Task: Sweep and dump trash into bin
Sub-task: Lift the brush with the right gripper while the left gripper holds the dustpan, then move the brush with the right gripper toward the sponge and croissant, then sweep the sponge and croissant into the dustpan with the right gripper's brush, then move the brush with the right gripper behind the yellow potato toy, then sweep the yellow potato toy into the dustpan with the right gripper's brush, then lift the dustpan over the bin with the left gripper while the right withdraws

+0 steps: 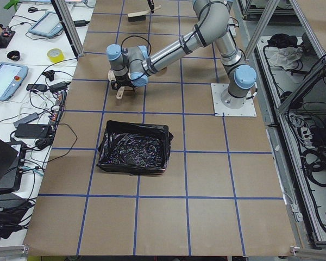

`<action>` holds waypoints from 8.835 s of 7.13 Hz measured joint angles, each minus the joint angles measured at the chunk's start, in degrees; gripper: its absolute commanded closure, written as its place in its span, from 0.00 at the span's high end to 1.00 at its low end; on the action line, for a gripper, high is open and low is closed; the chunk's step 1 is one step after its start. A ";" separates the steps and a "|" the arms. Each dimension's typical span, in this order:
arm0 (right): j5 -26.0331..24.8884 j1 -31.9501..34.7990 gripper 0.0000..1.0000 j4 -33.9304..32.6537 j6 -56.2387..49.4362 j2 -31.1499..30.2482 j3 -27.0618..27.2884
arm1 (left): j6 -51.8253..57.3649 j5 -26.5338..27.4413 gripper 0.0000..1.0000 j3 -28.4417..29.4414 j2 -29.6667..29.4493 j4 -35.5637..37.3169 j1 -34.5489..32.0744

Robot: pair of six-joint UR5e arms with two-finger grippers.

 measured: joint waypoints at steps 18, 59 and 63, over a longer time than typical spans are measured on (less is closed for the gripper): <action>7.00 40.43 0.00 -0.42 61.47 11.05 -14.57 | 3.55 -0.74 0.00 -0.36 0.10 2.40 -0.69; 6.40 60.51 0.00 -3.02 87.83 10.03 -14.54 | 11.48 -8.60 0.00 -30.43 20.00 12.49 7.88; 3.92 50.98 0.00 9.70 74.28 2.98 -14.58 | 12.05 -12.43 0.00 -26.88 19.97 8.04 9.14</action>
